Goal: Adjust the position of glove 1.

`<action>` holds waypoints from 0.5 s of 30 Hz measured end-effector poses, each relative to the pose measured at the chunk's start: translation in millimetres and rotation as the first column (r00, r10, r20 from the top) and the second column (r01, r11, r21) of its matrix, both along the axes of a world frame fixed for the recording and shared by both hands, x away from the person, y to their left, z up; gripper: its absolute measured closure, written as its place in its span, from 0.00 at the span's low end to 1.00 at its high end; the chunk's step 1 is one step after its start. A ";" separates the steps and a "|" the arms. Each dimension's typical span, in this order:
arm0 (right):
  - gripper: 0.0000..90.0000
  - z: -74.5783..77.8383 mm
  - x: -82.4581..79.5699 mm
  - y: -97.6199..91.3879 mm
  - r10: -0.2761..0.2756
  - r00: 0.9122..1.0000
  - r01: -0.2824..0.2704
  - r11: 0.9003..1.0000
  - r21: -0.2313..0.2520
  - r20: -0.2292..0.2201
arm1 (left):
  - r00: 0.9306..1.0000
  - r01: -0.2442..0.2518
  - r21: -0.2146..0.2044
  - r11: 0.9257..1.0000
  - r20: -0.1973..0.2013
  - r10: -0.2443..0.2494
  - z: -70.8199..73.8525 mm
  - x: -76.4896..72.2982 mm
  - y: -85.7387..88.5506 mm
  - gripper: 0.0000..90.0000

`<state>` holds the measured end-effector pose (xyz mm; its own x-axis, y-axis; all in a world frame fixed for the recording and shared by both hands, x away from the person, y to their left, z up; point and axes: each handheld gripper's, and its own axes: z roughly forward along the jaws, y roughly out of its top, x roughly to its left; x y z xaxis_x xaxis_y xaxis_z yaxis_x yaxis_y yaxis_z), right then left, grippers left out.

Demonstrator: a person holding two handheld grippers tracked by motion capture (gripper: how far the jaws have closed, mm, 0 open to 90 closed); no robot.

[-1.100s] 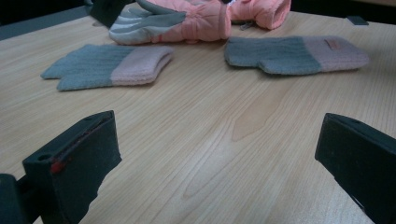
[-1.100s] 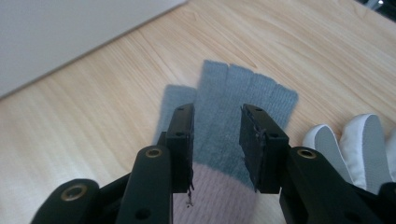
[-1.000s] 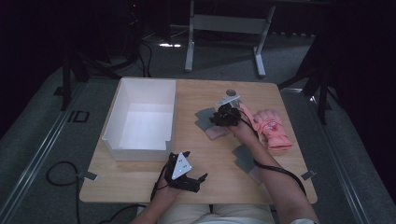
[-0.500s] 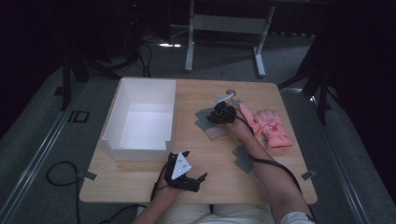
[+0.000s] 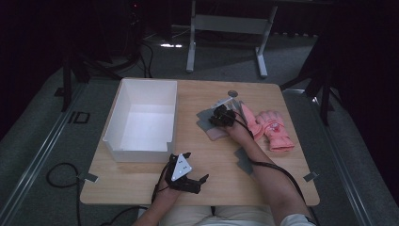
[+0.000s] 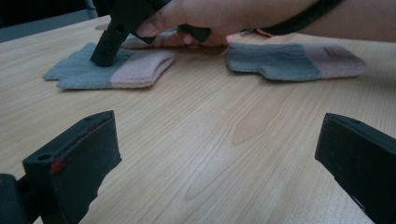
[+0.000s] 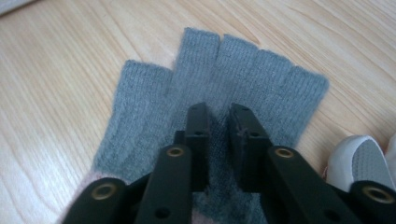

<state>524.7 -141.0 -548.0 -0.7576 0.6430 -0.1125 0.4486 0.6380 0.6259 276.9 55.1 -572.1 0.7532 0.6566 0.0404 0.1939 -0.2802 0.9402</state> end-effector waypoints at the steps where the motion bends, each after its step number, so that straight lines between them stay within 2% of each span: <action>1: 0.91 0.5 -0.2 0.6 -0.018 1.000 0.018 1.000 0.004 -0.009 | 1.000 0.001 0.000 1.000 0.000 -0.001 0.0 0.0 0.0 0.00; 3: 0.93 1.2 -0.4 1.2 -0.032 0.999 0.032 0.999 0.010 -0.017 | 1.000 0.000 0.001 1.000 0.000 0.000 0.0 0.0 -0.2 0.00; 4: 0.94 3.4 -1.3 2.0 -0.064 0.997 0.065 0.998 0.022 -0.034 | 1.000 0.000 0.002 1.000 0.001 0.000 0.0 0.0 -0.2 0.00; 7: 0.94 7.0 -4.8 2.5 -0.074 0.997 0.075 0.997 0.021 -0.013 | 1.000 0.000 0.000 1.000 -0.001 0.000 0.0 0.1 -0.1 0.00; 8: 0.95 17.2 -13.6 1.0 -0.093 0.996 0.093 0.994 0.059 -0.002 | 1.000 0.001 -0.001 1.000 -0.003 -0.001 0.0 0.3 0.1 0.00; 10: 0.95 29.1 -22.5 -0.6 -0.108 0.994 0.106 0.991 0.088 0.018 | 1.000 -0.001 -0.002 1.000 -0.004 0.001 0.0 0.3 0.3 0.00; 13: 0.95 54.9 -41.2 -4.9 -0.139 0.989 0.132 0.981 0.139 0.043 | 1.000 -0.005 0.000 1.000 -0.002 0.005 0.0 0.2 0.0 0.00; 15: 0.95 73.7 -55.6 -8.9 -0.164 0.985 0.151 0.970 0.193 0.051 | 1.000 -0.006 0.002 1.000 -0.001 0.006 0.0 0.1 -0.3 0.00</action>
<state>469.0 -149.9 -474.3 -0.6399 0.7680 -0.0252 0.4874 0.4310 0.7594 277.0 54.8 -572.1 0.7494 0.6608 0.0406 0.1965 -0.2806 0.9395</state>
